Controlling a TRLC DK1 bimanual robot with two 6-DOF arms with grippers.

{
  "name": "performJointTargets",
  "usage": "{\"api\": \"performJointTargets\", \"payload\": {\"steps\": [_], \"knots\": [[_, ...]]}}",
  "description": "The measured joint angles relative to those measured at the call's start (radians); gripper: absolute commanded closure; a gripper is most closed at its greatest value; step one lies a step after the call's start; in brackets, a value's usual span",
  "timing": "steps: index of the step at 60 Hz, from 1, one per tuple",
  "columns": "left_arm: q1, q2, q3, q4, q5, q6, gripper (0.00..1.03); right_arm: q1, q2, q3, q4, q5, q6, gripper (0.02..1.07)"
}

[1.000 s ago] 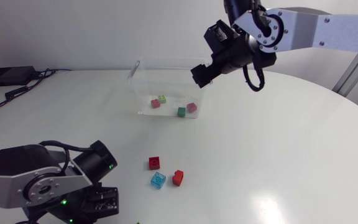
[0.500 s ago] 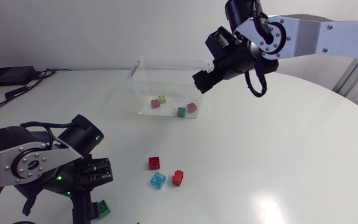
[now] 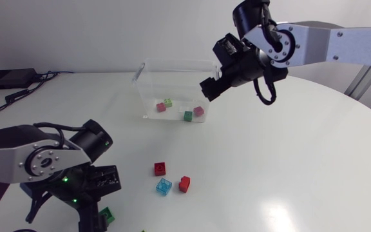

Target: Place the duplo bricks in the container

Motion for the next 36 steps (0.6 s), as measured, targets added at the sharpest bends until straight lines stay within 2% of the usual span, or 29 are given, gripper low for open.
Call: {"api": "performJointTargets", "payload": {"steps": [11,14,18,23,24,25,36], "knots": [[0.000,0.076,-0.010,0.048,0.020,-0.016,0.13,0.031,-0.025,-0.053,0.003,-0.023,-0.003,0.06],[0.000,0.101,-0.018,0.069,0.026,-0.017,0.19,0.053,-0.048,-0.084,0.003,-0.026,-0.005,0.06],[0.000,0.140,-0.032,0.096,0.024,-0.017,0.32,0.092,-0.084,-0.127,-0.001,-0.040,-0.011,0.06],[0.007,0.154,-0.028,0.116,0.021,-0.020,0.57,0.148,-0.130,-0.175,-0.023,-0.066,-0.016,0.06],[0.010,0.157,-0.028,0.117,0.021,-0.020,0.65,0.156,-0.137,-0.182,-0.028,-0.069,-0.017,0.06],[0.013,0.159,-0.027,0.121,0.021,-0.020,0.68,0.171,-0.146,-0.192,-0.032,-0.079,-0.020,0.06],[0.032,0.171,-0.021,0.143,0.007,-0.020,0.74,0.292,-0.207,-0.290,-0.076,-0.120,-0.038,0.06]]}}
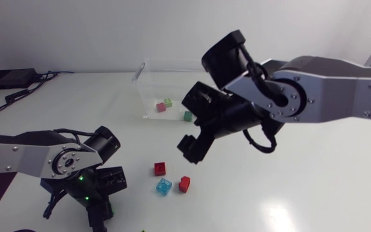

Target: Place the duplo bricks in the container

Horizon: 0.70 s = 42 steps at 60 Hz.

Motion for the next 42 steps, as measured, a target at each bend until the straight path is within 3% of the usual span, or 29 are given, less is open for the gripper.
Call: {"api": "performJointTargets", "payload": {"steps": [22,42], "knots": [[0.029,-0.097,-0.016,-0.025,0.033,0.002,0.76,0.169,0.015,-0.088,0.000,-0.047,-0.053,0.06],[0.111,-0.282,0.084,-0.079,0.086,0.005,0.75,0.185,0.128,-0.103,0.017,-0.042,-0.057,0.07]]}}
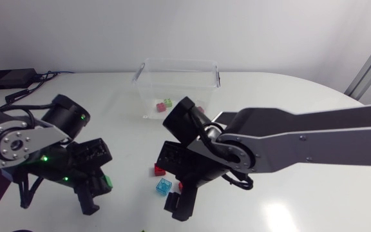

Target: Place the duplo bricks in the container

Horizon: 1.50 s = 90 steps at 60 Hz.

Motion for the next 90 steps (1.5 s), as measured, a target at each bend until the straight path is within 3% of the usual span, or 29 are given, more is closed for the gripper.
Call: {"api": "performJointTargets", "payload": {"steps": [11,27,60,70,78,88,90], "knots": [[0.048,-0.023,0.127,0.029,0.056,0.004,0.75,-0.031,0.032,-0.016,0.020,0.009,0.000,0.07],[0.092,0.015,0.308,0.153,0.153,0.011,0.74,-0.090,0.086,-0.029,0.053,0.013,-0.019,0.07],[0.121,0.457,0.662,0.314,0.280,0.027,0.72,-0.137,0.202,0.007,0.073,0.012,-0.023,0.08],[0.125,0.591,0.780,0.318,0.291,0.027,0.70,-0.138,0.233,0.054,0.065,0.012,-0.027,0.25],[0.125,0.666,0.833,0.317,0.291,0.027,0.64,-0.138,0.248,0.076,0.058,0.013,-0.034,0.45],[0.125,0.723,0.887,0.311,0.295,0.027,0.58,-0.138,0.251,0.081,0.034,0.020,-0.042,0.45],[0.125,0.731,0.899,0.309,0.294,0.027,0.56,-0.138,0.251,0.081,0.031,0.021,-0.042,0.51]]}}
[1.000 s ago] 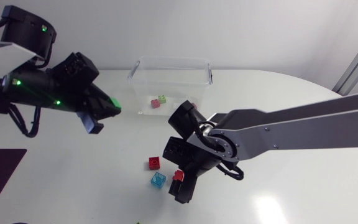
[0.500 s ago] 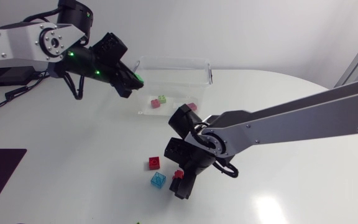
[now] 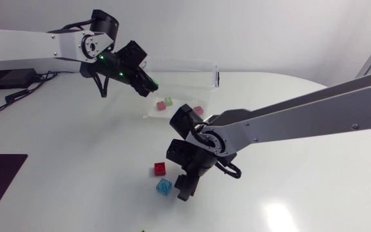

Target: Place the duplo bricks in the container

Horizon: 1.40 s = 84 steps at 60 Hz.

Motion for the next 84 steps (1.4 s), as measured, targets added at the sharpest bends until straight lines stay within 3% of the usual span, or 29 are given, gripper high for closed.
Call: {"api": "performJointTargets", "payload": {"steps": [7,10,40,59,84], "knots": [[0.000,0.030,0.037,-0.004,0.000,0.000,0.47,0.001,0.000,0.000,-0.014,0.010,-0.003,0.75],[0.000,0.040,0.047,-0.004,0.000,0.000,0.41,0.001,0.000,0.000,-0.016,0.011,-0.003,0.76],[0.000,0.044,0.055,-0.035,0.004,0.000,0.37,0.027,-0.097,-0.012,-0.068,0.011,-0.003,0.79],[-0.008,-0.068,0.015,-0.041,0.004,0.000,0.30,0.022,-0.203,-0.014,-0.111,0.011,-0.002,0.79],[0.010,-0.149,-0.220,-0.037,0.004,0.030,0.30,-0.188,-0.225,0.311,-0.126,0.011,-0.002,0.78]]}}
